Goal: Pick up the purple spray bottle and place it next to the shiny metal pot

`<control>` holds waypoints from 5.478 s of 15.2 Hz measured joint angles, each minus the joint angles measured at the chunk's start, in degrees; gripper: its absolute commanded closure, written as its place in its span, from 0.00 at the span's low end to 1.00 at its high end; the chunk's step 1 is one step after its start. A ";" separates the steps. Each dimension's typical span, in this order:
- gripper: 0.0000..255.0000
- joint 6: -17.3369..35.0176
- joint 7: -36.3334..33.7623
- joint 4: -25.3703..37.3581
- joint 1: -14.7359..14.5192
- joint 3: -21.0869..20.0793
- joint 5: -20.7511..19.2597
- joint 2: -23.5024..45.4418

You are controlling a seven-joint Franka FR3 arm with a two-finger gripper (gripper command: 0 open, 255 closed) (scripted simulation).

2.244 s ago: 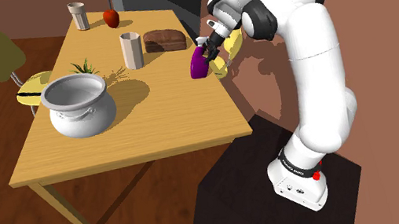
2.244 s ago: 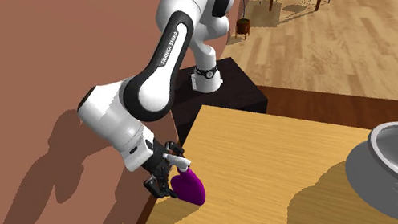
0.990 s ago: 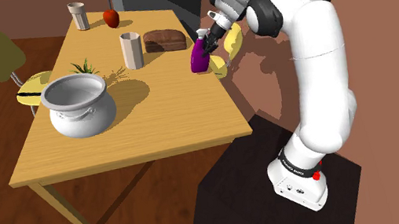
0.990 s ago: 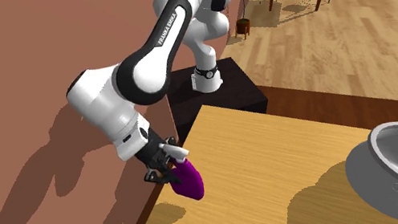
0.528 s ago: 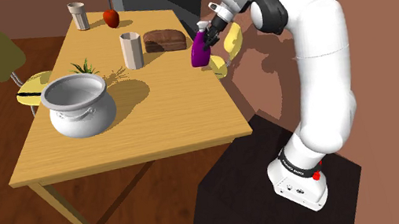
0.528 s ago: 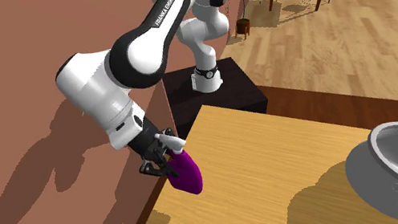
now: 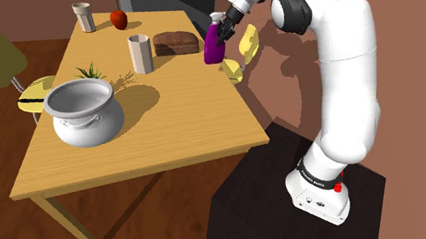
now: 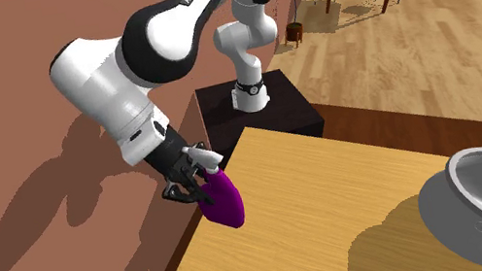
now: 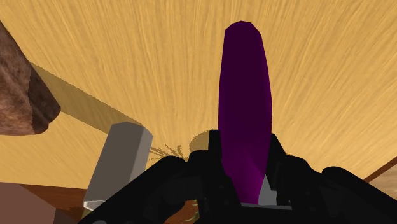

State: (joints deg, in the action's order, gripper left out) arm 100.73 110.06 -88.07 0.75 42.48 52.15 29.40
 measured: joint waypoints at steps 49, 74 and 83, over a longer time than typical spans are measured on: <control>1.00 -4.50 -25.75 3.51 -16.55 0.29 -13.64 -19.04; 1.00 18.78 -57.64 -7.46 -38.27 -16.14 -26.24 -26.64; 1.00 20.08 -68.00 2.01 -43.07 -20.05 -27.63 -18.86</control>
State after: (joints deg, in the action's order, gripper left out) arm 120.82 42.07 -86.06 -42.31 22.43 24.52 10.54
